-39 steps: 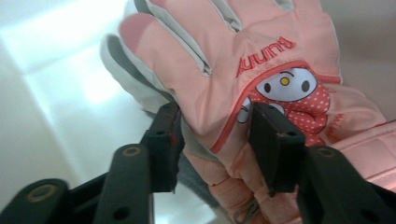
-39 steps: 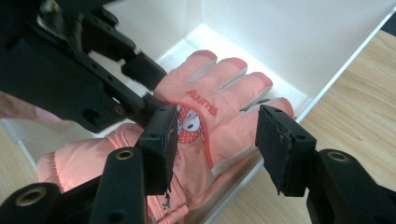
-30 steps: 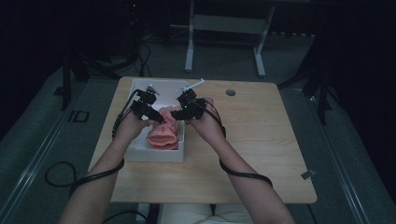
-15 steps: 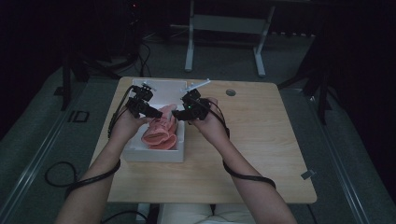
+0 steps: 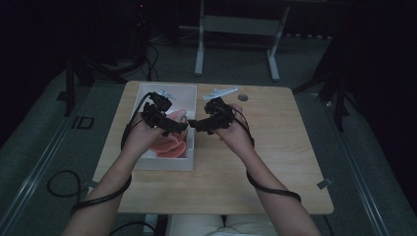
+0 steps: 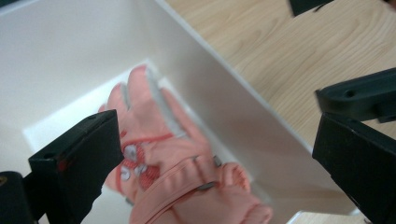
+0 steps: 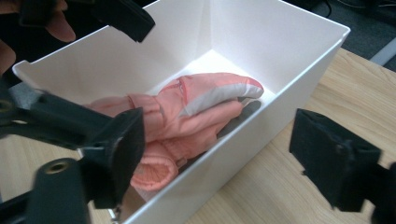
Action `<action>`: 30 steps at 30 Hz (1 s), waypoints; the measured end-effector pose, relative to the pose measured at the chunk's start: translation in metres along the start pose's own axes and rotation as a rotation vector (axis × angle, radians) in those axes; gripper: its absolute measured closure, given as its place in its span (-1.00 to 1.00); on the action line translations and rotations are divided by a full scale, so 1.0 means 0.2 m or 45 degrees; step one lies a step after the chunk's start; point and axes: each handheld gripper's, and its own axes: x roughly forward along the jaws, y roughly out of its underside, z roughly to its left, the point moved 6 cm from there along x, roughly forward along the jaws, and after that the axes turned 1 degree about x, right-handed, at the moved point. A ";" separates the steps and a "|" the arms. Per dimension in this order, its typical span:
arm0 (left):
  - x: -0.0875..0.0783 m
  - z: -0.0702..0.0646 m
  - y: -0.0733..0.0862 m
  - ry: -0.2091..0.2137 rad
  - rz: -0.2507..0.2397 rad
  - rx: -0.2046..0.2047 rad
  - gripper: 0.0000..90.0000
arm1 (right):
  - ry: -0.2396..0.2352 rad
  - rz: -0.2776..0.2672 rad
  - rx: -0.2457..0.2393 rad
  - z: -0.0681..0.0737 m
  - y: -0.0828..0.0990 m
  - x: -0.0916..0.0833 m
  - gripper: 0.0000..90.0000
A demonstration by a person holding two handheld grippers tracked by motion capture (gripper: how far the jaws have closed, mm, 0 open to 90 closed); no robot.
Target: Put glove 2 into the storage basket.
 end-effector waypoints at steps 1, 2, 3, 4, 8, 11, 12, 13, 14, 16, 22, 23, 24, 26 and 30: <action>-0.01 -0.03 -0.01 0.018 -0.022 0.026 -0.97 | 0.001 -0.004 0.002 -0.01 0.01 -0.01 -0.62; -0.01 -0.05 -0.01 0.025 -0.035 0.026 -0.97 | -0.003 -0.010 0.009 -0.02 0.03 -0.02 -0.63; -0.02 -0.07 -0.01 0.040 -0.044 0.039 -0.97 | -0.004 -0.013 0.008 -0.02 0.04 -0.02 -0.63; -0.02 -0.09 -0.01 0.053 -0.056 0.046 -0.97 | 0.006 -0.012 0.005 -0.03 0.05 -0.03 -0.62; -0.03 -0.18 -0.02 0.087 -0.079 0.140 -0.97 | 0.004 -0.006 -0.005 -0.05 0.10 -0.06 -0.65; -0.01 -0.24 -0.02 0.109 -0.081 0.179 -0.97 | 0.010 -0.025 -0.004 -0.07 0.14 -0.09 -0.65; -0.01 -0.25 -0.01 0.122 -0.085 0.189 -0.97 | 0.018 -0.029 -0.012 -0.07 0.15 -0.10 -0.65; 0.00 -0.27 -0.01 0.125 -0.086 0.192 -0.97 | 0.025 -0.028 -0.024 -0.08 0.17 -0.11 -0.65; 0.00 -0.29 0.00 0.130 -0.090 0.202 -0.97 | 0.028 -0.026 -0.030 -0.08 0.18 -0.11 -0.65; 0.00 -0.33 0.00 0.142 -0.096 0.225 -0.97 | 0.034 -0.023 -0.044 -0.08 0.22 -0.13 -0.65; 0.01 -0.47 0.03 0.083 -0.083 0.412 -0.97 | 0.048 -0.023 -0.068 -0.10 0.31 -0.18 -0.65; 0.01 -0.49 0.03 0.095 -0.082 0.413 -0.97 | 0.046 -0.026 -0.068 -0.10 0.33 -0.19 -0.65; 0.01 -0.51 0.04 0.113 -0.092 0.411 -0.97 | 0.048 -0.027 -0.068 -0.11 0.35 -0.19 -0.65; 0.02 -0.55 0.04 0.151 -0.103 0.410 -0.97 | 0.051 -0.025 -0.075 -0.11 0.38 -0.20 -0.65; 0.04 -0.65 0.08 0.199 -0.099 0.444 -0.97 | 0.048 0.002 -0.094 -0.11 0.47 -0.21 -0.65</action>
